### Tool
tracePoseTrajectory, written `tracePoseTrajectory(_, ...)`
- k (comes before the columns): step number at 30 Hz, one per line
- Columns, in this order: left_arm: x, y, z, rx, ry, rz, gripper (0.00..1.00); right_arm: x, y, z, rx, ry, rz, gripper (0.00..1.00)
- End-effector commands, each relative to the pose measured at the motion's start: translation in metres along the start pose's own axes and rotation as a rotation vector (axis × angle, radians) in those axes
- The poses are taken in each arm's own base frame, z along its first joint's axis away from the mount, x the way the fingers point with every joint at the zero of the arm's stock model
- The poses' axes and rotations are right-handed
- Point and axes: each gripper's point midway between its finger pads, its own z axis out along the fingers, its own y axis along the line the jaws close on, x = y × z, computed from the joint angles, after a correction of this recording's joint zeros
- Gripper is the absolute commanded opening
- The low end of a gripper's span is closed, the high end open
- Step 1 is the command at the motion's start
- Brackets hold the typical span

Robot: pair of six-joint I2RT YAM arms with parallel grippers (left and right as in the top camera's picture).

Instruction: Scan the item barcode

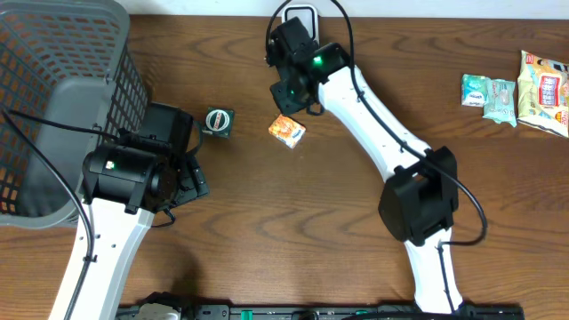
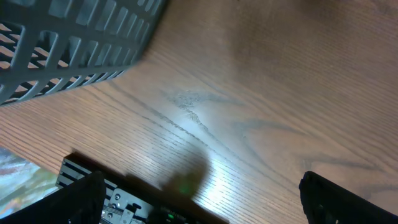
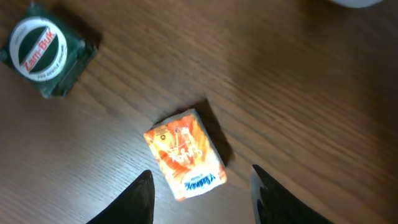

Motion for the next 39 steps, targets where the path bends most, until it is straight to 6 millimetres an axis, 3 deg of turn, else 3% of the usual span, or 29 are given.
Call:
tracePoseTrajectory(1, 0.001, 0.001, 0.000, 0.002, 0.005, -0.017, 0.98, 0.016, 0.005, 0.039, -0.207, 0.068, -0.070, 0.43)
tracePoseTrajectory(7, 0.001, 0.001, 0.000, 0.002, 0.005, -0.017, 0.98, 0.036, -0.001, 0.073, -0.441, 0.136, 0.037, 0.40)
tracePoseTrajectory(10, 0.001, 0.001, 0.000, 0.002, 0.005, -0.017, 0.98, 0.045, -0.010, 0.084, -0.493, 0.159, 0.075, 0.33)
tracePoseTrajectory(15, 0.001, 0.001, 0.000, 0.002, 0.004, -0.017, 0.98, 0.054, -0.003, 0.077, -0.628, 0.167, 0.051, 0.34)
tracePoseTrajectory(23, 0.001, 0.001, 0.000, 0.002, 0.005, -0.017, 0.98, 0.069, 0.013, 0.072, -0.650, 0.244, 0.054, 0.36)
tracePoseTrajectory(27, 0.001, 0.001, 0.000, 0.002, 0.004, -0.017, 0.98, 0.082, 0.019, 0.066, -0.657, 0.313, 0.084, 0.25)
tracePoseTrajectory(32, 0.001, 0.001, 0.000, 0.002, 0.004, -0.017, 0.97, 0.092, 0.019, 0.063, -0.630, 0.384, 0.148, 0.35)
tracePoseTrajectory(35, 0.001, 0.001, 0.000, 0.002, 0.004, -0.017, 0.98, 0.089, 0.004, 0.072, -0.521, 0.394, 0.230, 0.37)
tracePoseTrajectory(39, 0.001, 0.001, 0.000, 0.002, 0.005, -0.017, 0.98, 0.077, -0.009, 0.079, -0.476, 0.352, 0.299, 0.47)
